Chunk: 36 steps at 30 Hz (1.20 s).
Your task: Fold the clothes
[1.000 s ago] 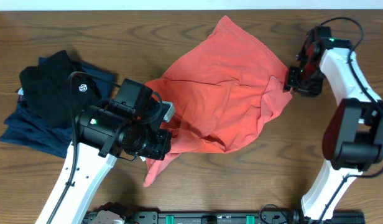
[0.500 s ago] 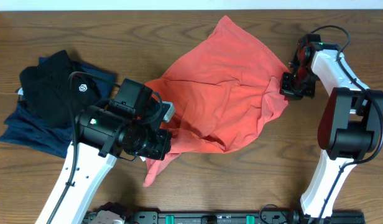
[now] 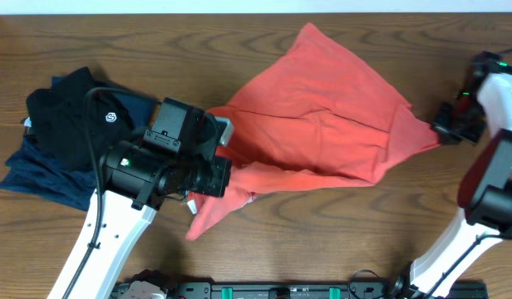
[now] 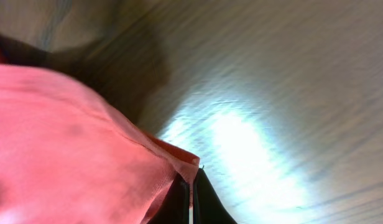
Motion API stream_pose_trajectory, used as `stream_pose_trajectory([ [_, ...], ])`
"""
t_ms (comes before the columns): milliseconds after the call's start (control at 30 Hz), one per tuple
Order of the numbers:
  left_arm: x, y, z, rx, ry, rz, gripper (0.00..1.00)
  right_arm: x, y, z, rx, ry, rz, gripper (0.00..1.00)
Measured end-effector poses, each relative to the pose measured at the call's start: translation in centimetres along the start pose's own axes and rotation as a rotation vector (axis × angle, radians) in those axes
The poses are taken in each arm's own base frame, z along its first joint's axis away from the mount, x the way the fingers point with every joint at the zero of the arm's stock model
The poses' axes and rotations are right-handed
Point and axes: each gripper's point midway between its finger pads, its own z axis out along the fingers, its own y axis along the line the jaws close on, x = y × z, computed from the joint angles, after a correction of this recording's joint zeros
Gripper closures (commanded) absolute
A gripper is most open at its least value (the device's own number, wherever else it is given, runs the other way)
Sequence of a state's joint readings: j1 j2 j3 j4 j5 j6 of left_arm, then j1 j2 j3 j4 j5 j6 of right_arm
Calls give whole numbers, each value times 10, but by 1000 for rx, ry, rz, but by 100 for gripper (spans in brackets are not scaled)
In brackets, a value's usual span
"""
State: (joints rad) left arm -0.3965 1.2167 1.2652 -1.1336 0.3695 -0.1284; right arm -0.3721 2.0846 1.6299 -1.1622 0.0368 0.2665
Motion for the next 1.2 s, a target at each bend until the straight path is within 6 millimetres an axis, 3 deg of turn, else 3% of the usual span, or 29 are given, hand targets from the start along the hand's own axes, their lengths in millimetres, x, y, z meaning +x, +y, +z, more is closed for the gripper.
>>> stream_pose_trajectory([
  [67,-12,6,0,-36,-52,-18,94,-3,-5,-12,-54,-19,21,99],
  [167,-34,14,-5,-70,-145,-44,94,-5,2,-41,-155,-77,-4,99],
  [267,-67,21,-26,-93,-282,-70,94,-5,14,-92,-258,-192,-57,99],
  [400,-113,21,-84,-105,-500,-75,94,-2,17,-177,-343,-410,-92,99],
  [533,-135,17,-148,-117,-684,-71,94,14,-8,-266,-391,-653,-59,99],
  [567,-137,15,-171,-123,-744,-70,94,22,-24,-296,-394,-741,-30,99],
  [767,-129,7,-237,-137,-918,-61,94,63,-78,-379,-360,-1012,79,99],
  [867,-117,3,-250,-139,-945,-57,94,77,-86,-391,-350,-1057,101,99],
  [967,-109,3,-248,-143,-922,-66,95,80,-85,-388,-353,-1039,106,99],
  [1067,-109,9,-232,-151,-857,-86,94,71,-84,-371,-355,-971,114,99],
  [1200,-115,18,-198,-133,-730,-113,94,52,-85,-329,-338,-808,145,99],
])
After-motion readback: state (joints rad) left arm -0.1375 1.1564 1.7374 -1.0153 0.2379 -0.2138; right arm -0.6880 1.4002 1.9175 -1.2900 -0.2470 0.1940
